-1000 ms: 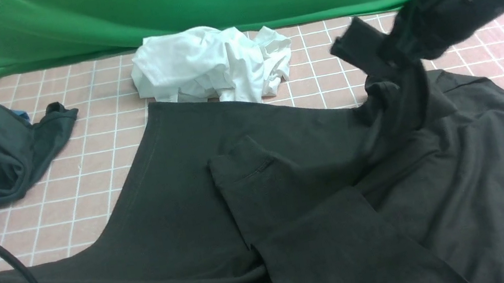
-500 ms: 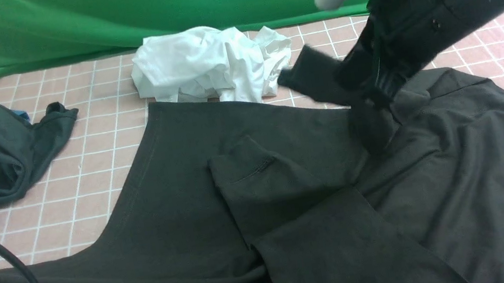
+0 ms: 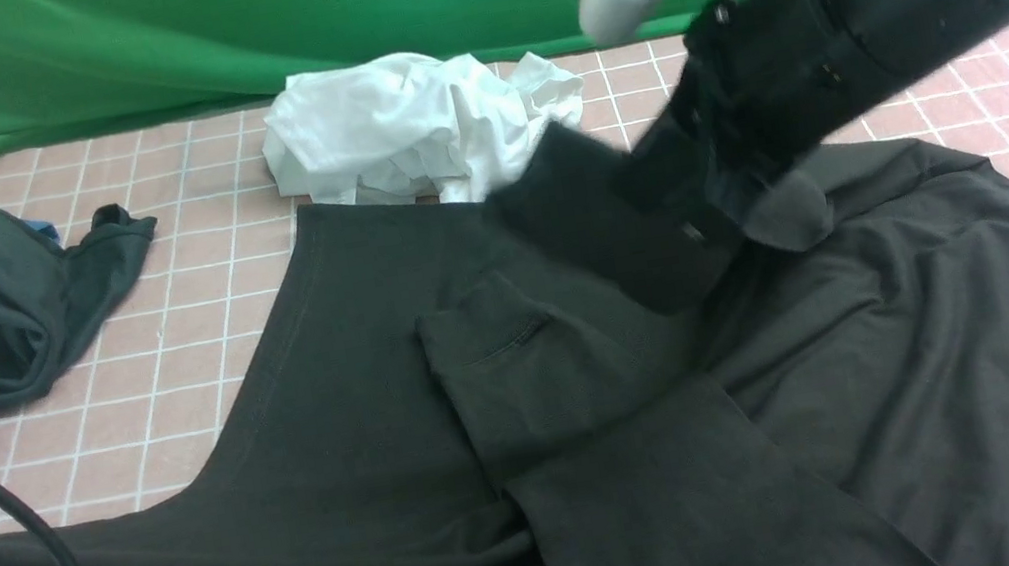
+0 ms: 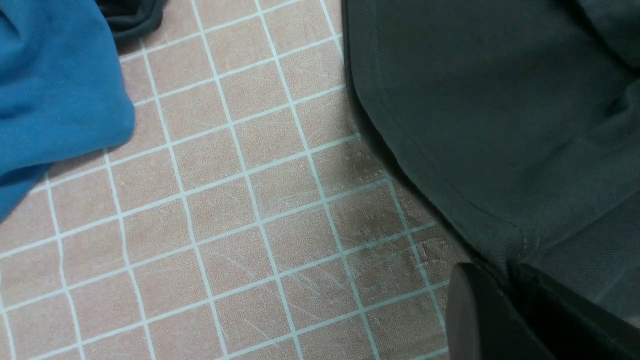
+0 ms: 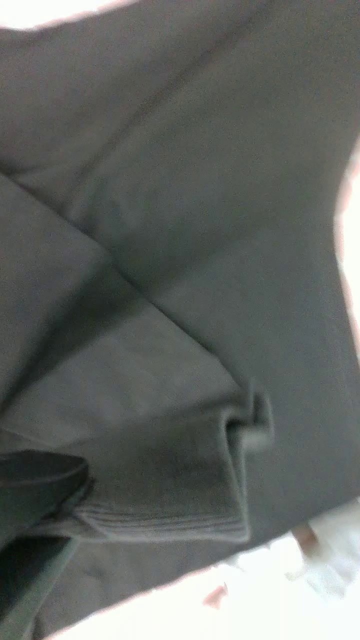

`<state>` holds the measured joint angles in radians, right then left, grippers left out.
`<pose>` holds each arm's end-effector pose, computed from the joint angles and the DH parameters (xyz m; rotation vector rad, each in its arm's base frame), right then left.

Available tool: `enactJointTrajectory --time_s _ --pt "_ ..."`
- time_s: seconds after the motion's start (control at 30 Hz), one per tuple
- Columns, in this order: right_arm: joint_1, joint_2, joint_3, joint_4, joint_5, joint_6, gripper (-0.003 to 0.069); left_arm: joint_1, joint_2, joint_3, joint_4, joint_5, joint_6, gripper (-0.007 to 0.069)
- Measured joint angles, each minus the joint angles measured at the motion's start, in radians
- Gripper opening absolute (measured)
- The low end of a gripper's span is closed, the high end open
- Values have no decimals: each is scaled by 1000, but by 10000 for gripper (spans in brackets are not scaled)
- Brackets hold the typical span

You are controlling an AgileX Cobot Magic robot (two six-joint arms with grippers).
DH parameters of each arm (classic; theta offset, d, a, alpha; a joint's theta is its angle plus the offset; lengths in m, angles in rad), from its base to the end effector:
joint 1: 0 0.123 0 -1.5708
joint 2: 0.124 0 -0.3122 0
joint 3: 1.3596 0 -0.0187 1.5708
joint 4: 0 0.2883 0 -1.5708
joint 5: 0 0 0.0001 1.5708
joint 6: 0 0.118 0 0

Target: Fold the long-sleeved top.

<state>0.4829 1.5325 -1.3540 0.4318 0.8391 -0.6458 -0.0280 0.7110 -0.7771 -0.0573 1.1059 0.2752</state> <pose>0.3254 0.2121 0.3397 -1.1118 2.1769 0.4481 0.1406 -0.0100 0.3209 0.3691 2.4939 0.0249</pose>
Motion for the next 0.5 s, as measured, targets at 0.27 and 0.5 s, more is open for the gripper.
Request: enactJointTrajectory --time_s 0.27,0.5 --pt "45 0 0 17 -11 29 64 0 0 0 -2 0 0 35" --pt "118 0 0 29 155 54 113 0 0 0 -4 0 0 35"
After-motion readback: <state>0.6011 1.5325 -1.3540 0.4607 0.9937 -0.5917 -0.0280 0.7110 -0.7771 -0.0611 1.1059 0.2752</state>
